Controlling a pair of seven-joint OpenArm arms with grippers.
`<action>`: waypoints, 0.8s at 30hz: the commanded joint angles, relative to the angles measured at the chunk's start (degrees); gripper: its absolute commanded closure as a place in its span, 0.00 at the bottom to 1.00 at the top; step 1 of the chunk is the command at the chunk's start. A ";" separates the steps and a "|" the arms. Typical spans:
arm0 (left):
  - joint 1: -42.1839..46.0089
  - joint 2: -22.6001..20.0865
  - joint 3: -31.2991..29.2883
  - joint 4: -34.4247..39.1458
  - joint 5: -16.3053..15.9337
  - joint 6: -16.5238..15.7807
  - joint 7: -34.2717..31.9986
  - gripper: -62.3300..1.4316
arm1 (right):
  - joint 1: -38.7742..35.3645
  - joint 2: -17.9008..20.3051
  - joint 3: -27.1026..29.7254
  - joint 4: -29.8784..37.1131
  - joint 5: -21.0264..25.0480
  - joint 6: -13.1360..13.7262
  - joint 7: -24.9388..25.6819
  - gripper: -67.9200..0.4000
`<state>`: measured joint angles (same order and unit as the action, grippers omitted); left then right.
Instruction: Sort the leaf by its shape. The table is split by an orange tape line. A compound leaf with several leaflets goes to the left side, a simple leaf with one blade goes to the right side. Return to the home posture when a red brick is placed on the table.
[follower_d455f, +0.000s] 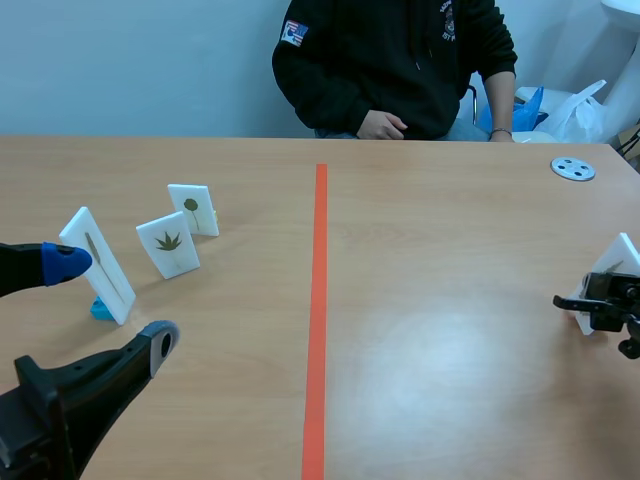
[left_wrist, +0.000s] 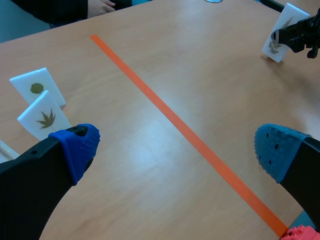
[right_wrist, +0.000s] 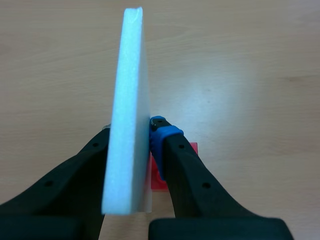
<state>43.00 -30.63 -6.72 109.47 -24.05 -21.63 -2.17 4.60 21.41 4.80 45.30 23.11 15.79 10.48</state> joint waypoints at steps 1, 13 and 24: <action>-0.02 0.28 -0.11 0.83 -0.37 -0.15 -0.98 0.00 | 1.11 0.94 0.02 0.85 0.20 0.00 0.87 0.93; -0.02 0.28 -0.11 0.83 -0.37 -0.15 -0.98 0.00 | 1.11 1.01 0.02 0.87 0.22 0.07 2.99 0.28; -0.02 0.28 -0.11 0.83 -0.37 -0.15 -0.98 0.00 | -2.93 3.69 1.11 10.29 2.03 3.08 -0.66 0.00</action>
<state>43.00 -30.63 -6.72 109.47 -24.05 -21.63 -2.17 1.87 23.38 4.86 52.90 24.56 18.48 9.23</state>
